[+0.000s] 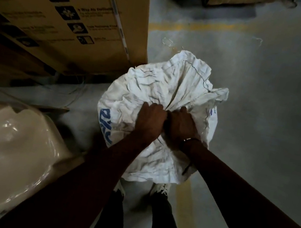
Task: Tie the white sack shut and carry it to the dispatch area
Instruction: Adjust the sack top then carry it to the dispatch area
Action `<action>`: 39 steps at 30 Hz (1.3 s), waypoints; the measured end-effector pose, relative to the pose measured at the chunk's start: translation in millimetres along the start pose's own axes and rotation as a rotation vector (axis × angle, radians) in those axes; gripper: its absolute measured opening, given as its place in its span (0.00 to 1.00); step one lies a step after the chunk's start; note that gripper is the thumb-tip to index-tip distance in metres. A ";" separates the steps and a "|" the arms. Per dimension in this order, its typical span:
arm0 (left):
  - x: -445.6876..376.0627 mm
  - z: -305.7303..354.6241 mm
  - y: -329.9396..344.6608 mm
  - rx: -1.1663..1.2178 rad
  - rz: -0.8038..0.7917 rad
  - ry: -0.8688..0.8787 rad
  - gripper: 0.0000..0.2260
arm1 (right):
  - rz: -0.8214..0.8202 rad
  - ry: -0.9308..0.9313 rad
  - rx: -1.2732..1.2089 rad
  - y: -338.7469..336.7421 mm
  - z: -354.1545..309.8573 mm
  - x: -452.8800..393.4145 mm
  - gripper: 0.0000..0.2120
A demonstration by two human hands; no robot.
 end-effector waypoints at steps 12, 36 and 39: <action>12.4 -66.8 28.1 0.091 -0.270 -0.180 0.38 | -0.306 0.230 -0.246 30.8 25.5 -12.4 0.33; 117.2 -75.1 -76.4 0.465 0.169 -0.297 0.45 | 0.160 0.150 -0.689 -90.8 54.2 66.9 0.11; 146.9 -63.5 -105.9 0.473 0.315 -0.406 0.50 | 0.407 0.237 -0.732 -114.7 83.7 95.4 0.13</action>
Point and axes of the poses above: each hand's wrist, its own x-axis away from the middle knuckle, its own y-axis out of the palm, z = x × y, the point moved 6 cm from there along -x, towards the middle knuckle, and after that the axes turned 14 degrees about y, right-handed, at the moved point
